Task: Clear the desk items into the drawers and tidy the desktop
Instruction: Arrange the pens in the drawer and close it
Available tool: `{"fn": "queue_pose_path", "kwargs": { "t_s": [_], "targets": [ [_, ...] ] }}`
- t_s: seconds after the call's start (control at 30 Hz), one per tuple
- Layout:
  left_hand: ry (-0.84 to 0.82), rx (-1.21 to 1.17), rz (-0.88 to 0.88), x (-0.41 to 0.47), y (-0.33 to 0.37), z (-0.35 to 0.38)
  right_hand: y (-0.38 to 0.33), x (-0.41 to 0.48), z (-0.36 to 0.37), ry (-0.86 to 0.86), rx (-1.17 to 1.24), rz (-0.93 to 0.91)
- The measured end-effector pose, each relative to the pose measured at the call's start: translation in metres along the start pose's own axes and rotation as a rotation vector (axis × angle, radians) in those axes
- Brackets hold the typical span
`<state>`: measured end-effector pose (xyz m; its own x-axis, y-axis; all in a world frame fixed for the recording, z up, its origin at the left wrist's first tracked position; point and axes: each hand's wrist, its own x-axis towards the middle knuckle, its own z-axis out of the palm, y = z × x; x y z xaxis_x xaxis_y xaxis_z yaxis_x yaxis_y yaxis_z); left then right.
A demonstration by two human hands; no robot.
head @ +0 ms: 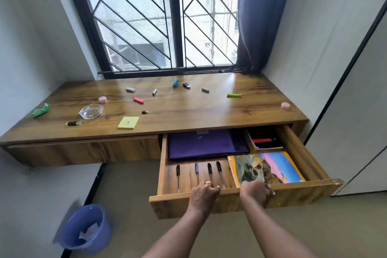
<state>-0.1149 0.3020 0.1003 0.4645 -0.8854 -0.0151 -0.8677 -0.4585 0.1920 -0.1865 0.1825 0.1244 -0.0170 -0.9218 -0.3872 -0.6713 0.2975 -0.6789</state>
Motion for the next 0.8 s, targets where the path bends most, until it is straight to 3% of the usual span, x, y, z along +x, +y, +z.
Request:
{"fn": "queue_pose_path", "kwargs": {
  "t_s": [0.13, 0.3, 0.47, 0.63, 0.8],
  "targets": [
    [0.091, -0.105, -0.246, 0.03, 0.0, 0.0, -0.031, 0.017, 0.014, -0.022, 0.055, 0.036],
    [0.15, -0.273, -0.822, 0.069, 0.008, -0.005, -0.06, 0.04, 0.018, -0.07, 0.119, 0.045],
    [0.301, -1.018, -1.316, 0.121, 0.006, -0.013, -0.079, 0.062, 0.033, -0.074, 0.296, 0.041],
    [0.508, -1.584, -1.285, 0.156, -0.013, -0.022, -0.098, 0.084, 0.043, -0.052, 0.447, 0.165],
    [0.555, -1.673, -1.282, 0.183, -0.028, -0.027, -0.114, 0.102, 0.068, -0.065, 0.432, 0.152]
  ]
}}
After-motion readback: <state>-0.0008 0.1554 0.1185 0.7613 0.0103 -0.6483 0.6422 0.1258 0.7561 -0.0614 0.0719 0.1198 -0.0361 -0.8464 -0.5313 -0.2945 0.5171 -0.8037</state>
